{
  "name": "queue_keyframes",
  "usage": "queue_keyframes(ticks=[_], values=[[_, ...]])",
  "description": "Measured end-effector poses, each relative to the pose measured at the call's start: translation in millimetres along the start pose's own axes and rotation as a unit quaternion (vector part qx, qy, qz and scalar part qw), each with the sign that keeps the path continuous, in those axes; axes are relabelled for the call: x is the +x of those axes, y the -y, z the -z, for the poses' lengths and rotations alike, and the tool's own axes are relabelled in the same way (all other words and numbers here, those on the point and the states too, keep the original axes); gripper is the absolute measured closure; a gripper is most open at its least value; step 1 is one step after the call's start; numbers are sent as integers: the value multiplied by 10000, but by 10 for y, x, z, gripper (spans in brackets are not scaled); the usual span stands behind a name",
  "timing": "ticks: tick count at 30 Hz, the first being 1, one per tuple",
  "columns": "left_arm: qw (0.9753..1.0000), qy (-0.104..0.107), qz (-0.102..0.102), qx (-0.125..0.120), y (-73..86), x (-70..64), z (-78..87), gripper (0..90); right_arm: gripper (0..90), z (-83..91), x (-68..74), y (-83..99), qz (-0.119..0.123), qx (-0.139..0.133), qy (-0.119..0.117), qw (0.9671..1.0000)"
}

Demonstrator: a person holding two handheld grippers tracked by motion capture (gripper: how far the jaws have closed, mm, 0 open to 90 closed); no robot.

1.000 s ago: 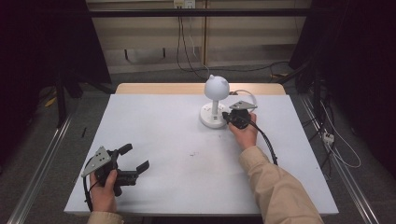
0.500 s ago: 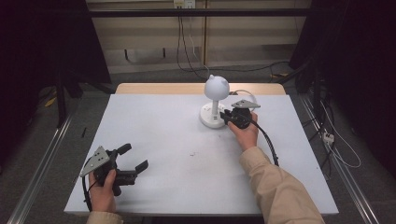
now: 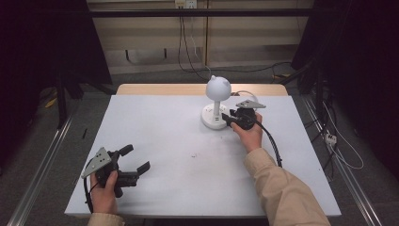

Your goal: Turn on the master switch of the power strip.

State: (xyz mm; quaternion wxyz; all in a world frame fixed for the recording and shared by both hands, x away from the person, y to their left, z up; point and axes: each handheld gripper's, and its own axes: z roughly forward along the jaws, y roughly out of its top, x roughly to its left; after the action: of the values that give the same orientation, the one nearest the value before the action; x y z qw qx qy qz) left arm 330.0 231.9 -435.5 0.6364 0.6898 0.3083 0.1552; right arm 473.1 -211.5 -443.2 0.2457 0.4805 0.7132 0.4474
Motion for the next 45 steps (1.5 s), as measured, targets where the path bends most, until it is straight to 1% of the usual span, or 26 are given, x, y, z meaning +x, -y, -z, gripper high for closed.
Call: queue_keyframes(ticks=[5,9,15,17,20,28,34,45], values=[[10000,-5,2,-5,2,8,0,19,511,-16,-4,12,-42,43,12,10000],[10000,-5,2,-5,2,9,-1,19,384,-16,-2,7,-124,39,-25,9999],[10000,-10,8,0,2,5,6,19,244,5,14,-1,-220,93,-18,9997],[10000,-17,6,-10,0,5,13,19,222,17,19,-5,-233,96,-62,9997],[10000,-13,11,-1,1,4,11,19,211,49,33,-12,-266,45,-95,9996],[10000,-44,55,-38,-2,19,29,19,193,154,68,-39,-232,30,-212,9995],[10000,-47,50,-61,-14,14,36,19,189,247,93,3,-194,21,-262,9995],[9999,-26,97,-74,-18,21,27,19,177,466,121,39,-128,-22,-275,9995]])
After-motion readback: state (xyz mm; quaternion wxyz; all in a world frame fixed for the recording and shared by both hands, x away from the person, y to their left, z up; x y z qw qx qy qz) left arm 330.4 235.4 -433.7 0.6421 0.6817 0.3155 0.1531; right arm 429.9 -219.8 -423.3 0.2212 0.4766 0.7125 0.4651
